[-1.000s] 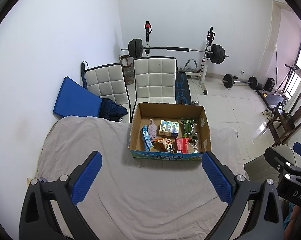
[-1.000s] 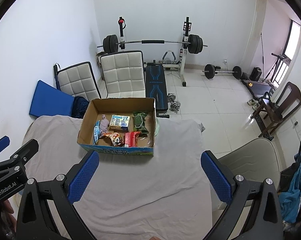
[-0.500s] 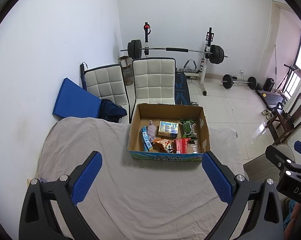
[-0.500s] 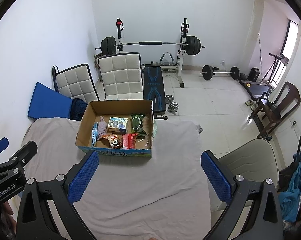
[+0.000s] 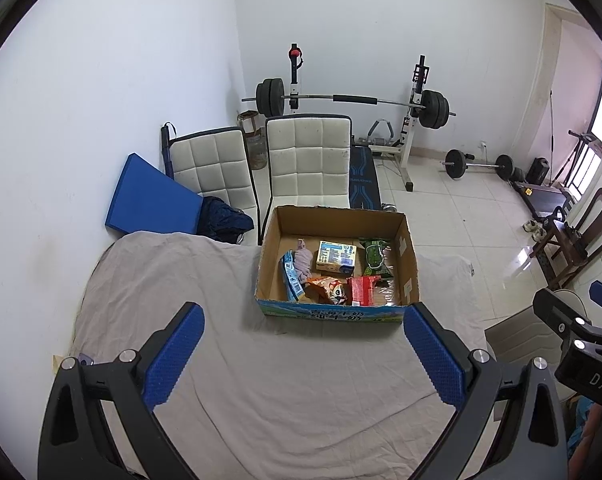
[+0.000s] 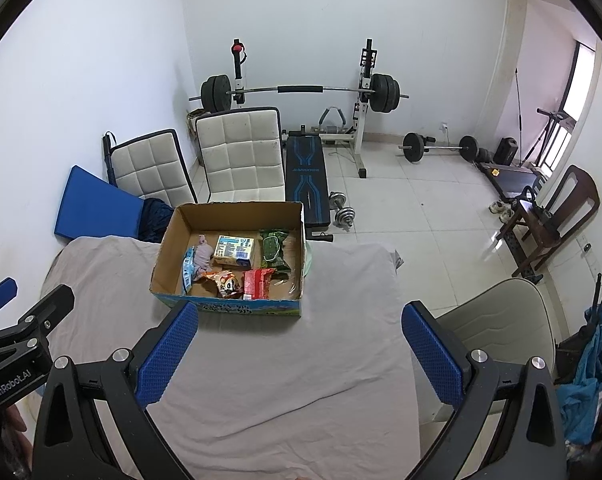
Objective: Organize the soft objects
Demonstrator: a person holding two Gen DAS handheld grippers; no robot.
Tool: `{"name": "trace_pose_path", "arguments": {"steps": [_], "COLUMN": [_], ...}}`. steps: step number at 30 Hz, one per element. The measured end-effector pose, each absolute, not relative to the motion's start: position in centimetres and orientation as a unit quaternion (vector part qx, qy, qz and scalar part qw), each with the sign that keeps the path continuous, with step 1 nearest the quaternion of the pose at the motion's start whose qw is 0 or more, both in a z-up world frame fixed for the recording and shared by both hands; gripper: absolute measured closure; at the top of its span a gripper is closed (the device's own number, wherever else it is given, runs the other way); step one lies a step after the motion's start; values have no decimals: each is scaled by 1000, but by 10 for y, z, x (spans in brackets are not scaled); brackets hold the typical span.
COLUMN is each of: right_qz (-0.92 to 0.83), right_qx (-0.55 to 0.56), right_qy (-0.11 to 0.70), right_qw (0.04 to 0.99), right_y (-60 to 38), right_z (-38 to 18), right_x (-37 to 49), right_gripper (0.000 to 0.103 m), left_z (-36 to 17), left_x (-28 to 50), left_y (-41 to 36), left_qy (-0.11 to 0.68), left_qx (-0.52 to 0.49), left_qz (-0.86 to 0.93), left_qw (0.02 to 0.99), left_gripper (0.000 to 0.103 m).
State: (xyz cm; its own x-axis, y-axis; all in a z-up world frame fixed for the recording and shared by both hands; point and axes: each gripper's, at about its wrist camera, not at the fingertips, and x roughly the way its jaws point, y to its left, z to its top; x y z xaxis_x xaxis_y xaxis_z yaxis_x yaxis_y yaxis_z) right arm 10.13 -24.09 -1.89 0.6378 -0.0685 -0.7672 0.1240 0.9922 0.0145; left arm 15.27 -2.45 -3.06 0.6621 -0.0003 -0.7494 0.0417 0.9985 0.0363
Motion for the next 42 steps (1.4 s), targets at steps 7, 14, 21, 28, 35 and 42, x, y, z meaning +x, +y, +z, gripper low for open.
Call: {"name": "trace_pose_path", "arguments": {"steps": [7,14,21,28,35,42], "right_qz": [-50,-45,-43,-41,-42,-42], "right_qx": [31,30,31,30,31,31], "right_qy": [420,420,421,421,420,420], "right_qw": [905,906,906,906,906,906], "right_y": [-240,-237,-235,-234,-233,-233], "right_z": [-15,-13,-12,-12,-13,-13], "right_x": [100,99,98,98,98,97], "right_gripper": [0,0,0,0,0,0], "left_z": [-31,-30,-30,-31,-32,-32], "left_x": [152,150,148,148,147,146], "left_y": [-24,-26,-27,-26,-26,-26], "left_qy": [412,411,412,412,412,412], "left_qx": [25,25,24,26,25,24], "left_qz": [-10,-9,-7,-7,-6,-6], "left_qw": [911,911,911,911,911,911], "left_gripper": [1,1,1,1,1,1]}}
